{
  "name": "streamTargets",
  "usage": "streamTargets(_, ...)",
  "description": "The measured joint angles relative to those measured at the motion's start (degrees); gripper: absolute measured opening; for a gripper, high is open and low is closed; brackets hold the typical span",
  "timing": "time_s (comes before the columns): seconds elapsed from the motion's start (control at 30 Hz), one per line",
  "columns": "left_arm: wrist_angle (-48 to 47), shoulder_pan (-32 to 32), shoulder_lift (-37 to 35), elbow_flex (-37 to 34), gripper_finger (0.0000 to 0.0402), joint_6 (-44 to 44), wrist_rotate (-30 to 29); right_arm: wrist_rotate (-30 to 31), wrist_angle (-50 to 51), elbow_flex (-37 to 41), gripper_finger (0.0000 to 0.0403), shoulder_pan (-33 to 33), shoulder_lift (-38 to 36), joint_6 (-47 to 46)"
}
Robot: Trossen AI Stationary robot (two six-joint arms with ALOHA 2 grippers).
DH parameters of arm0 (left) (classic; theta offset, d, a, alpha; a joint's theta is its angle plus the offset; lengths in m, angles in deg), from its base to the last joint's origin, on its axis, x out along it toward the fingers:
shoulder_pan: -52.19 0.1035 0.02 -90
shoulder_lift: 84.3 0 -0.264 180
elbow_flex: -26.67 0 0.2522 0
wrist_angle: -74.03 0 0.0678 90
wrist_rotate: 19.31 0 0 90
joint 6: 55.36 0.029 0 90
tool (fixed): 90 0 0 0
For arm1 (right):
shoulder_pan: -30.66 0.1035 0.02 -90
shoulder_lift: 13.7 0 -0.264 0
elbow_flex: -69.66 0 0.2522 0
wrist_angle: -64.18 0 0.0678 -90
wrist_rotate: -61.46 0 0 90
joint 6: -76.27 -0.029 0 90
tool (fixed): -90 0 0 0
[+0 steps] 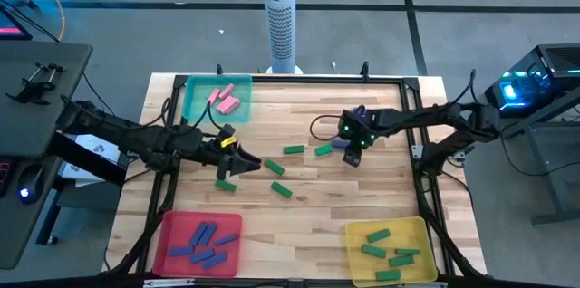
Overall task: Sort blocks
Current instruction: Put the blue block into the red bin
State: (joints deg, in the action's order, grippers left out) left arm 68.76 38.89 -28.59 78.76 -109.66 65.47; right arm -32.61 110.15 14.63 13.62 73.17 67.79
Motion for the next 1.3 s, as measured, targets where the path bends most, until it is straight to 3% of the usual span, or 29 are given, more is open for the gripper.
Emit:
streamTargets(0.1,-0.02,1.20,0.00,0.00,0.0186,3.50,-0.11,3.91,-4.12,1.90,0.0152,2.05,-0.04,-0.24)
streamTargets(0.23,0.81,3.02,0.02,0.00,0.0186,10.05,-2.52,6.74,-7.58,2.56,0.0079,3.97,0.11,-0.28)
streamTargets(0.33,2.53,4.70,0.02,0.00,0.0186,14.84,-4.80,6.43,-8.59,2.34,0.0019,4.04,0.32,-0.38)
streamTargets(0.4,3.36,5.87,0.00,0.00,0.0186,16.74,-5.68,4.90,-7.99,1.70,0.0009,4.02,0.43,-0.20)
streamTargets(0.7,3.88,8.71,0.01,0.00,0.0186,17.96,-5.89,0.84,-1.39,-6.42,0.0065,4.11,0.83,1.71)
streamTargets(0.9,3.71,8.80,0.01,0.00,0.0186,18.01,-5.39,0.14,-3.09,-9.96,0.0154,4.08,0.67,4.81)
streamTargets(1.1,3.15,8.80,0.01,0.00,0.0186,18.47,-5.25,-0.01,-8.36,-4.93,0.0236,3.92,0.63,10.42)
streamTargets(1.3,3.10,8.78,0.02,0.00,0.0186,18.58,-5.23,-0.78,-20.46,5.02,0.0241,4.07,0.23,8.70)
